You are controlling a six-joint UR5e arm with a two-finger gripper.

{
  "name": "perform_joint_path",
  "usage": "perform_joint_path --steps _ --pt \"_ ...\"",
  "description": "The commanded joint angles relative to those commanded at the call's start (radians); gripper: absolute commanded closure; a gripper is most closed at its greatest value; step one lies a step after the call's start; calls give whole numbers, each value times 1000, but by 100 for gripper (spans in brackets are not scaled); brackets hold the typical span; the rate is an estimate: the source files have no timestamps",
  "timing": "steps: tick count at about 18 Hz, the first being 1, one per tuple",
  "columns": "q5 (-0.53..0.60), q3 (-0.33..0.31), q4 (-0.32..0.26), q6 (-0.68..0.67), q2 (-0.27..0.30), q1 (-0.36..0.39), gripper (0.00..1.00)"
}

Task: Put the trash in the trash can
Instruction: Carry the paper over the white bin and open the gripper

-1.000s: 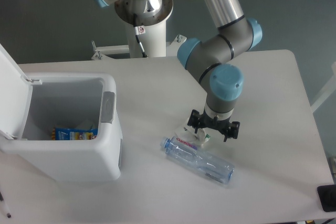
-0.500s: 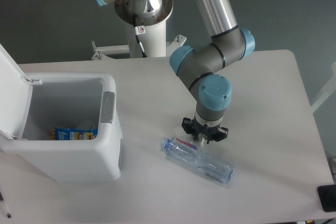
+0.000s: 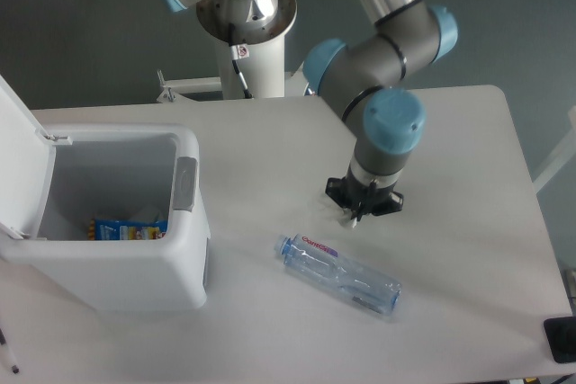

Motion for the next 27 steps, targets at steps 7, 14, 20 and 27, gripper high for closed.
perform_joint_path --steps 7,14,20,27 --pt "-279 121 -8 -224 92 5 100" --pt "-474 149 1 -370 195 -44 100" --pt "-464 121 11 -380 219 -207 85" --pt "-430 83 26 -359 227 -314 0"
